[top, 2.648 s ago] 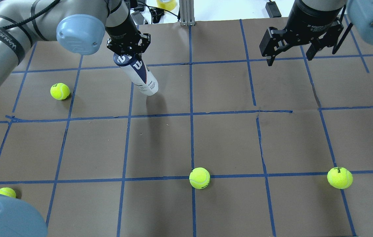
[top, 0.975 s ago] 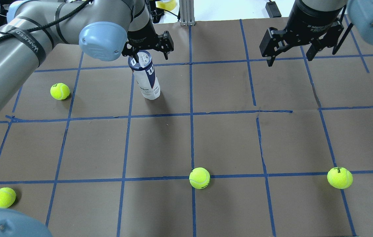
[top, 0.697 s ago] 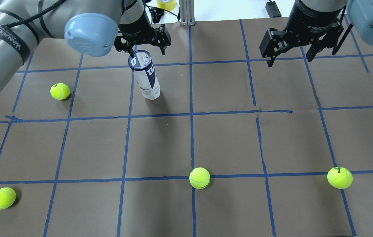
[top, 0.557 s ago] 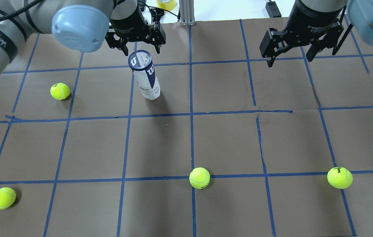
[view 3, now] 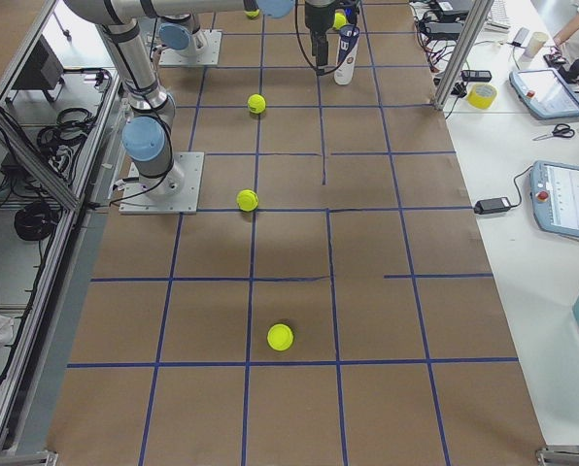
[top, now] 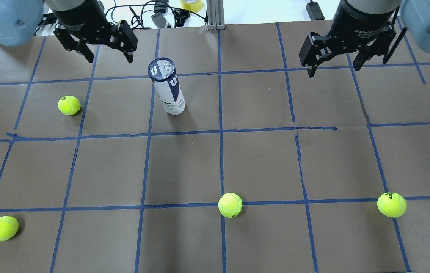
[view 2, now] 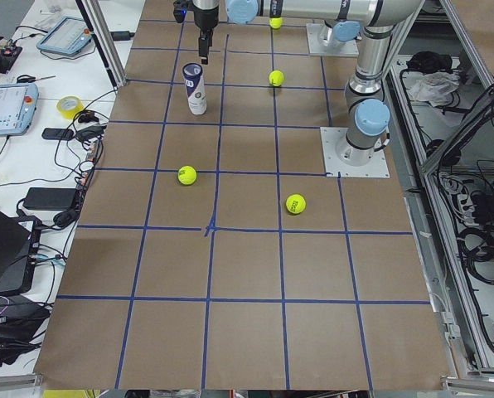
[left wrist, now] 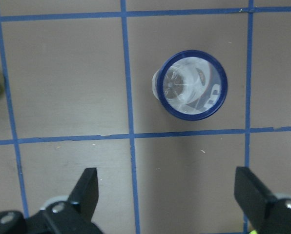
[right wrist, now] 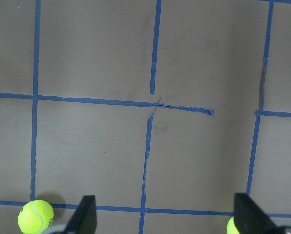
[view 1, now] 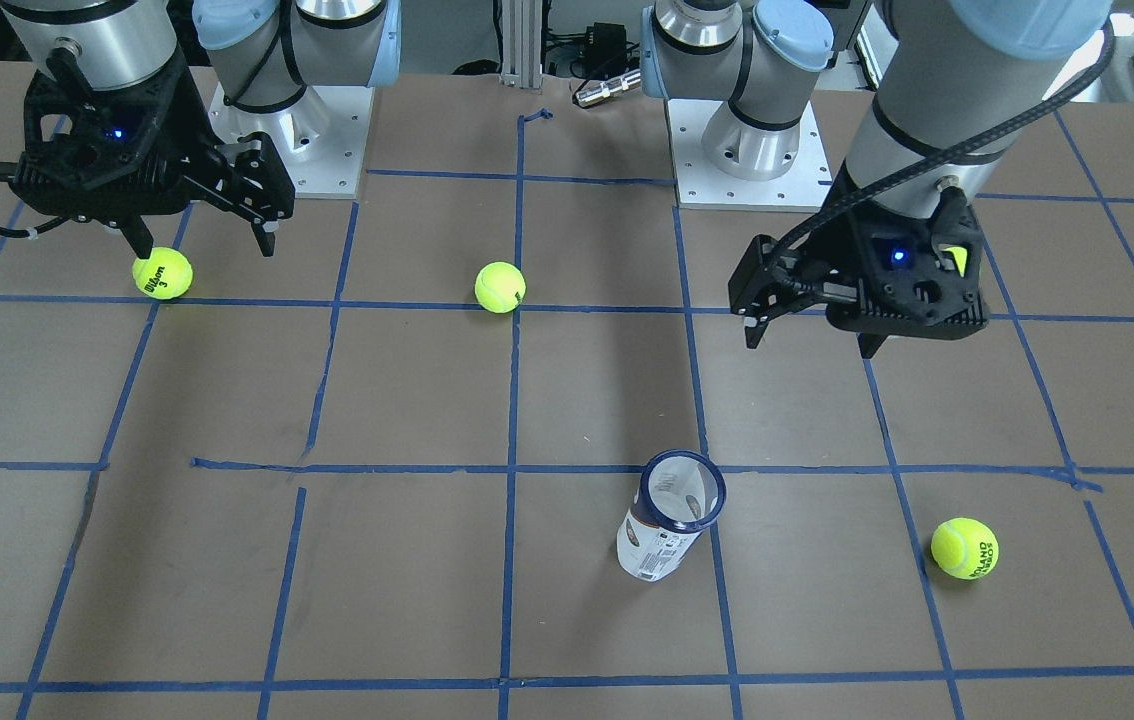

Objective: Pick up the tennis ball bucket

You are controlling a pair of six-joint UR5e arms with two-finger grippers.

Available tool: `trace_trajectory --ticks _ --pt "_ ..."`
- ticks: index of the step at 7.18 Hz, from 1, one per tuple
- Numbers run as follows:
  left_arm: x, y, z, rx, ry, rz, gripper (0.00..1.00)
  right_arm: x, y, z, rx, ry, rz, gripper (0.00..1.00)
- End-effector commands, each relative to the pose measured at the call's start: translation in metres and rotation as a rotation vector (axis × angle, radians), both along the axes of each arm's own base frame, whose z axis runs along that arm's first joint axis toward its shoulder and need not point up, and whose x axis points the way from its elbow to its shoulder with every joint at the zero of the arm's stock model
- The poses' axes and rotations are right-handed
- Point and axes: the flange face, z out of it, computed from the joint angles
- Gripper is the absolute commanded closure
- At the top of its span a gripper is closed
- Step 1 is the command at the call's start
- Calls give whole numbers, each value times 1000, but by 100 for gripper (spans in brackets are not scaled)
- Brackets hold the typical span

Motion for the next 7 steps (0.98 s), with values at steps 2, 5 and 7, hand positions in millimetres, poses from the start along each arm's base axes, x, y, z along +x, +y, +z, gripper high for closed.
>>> trace_trajectory --ticks 2,5,7 --pt "35 32 0 30 -1 34 0 0 0 0 2 1 1 0" --pt "35 43 -2 33 1 37 0 -1 0 0 2 1 0 0" --pt "35 43 -2 35 1 37 0 -1 0 0 2 1 0 0"
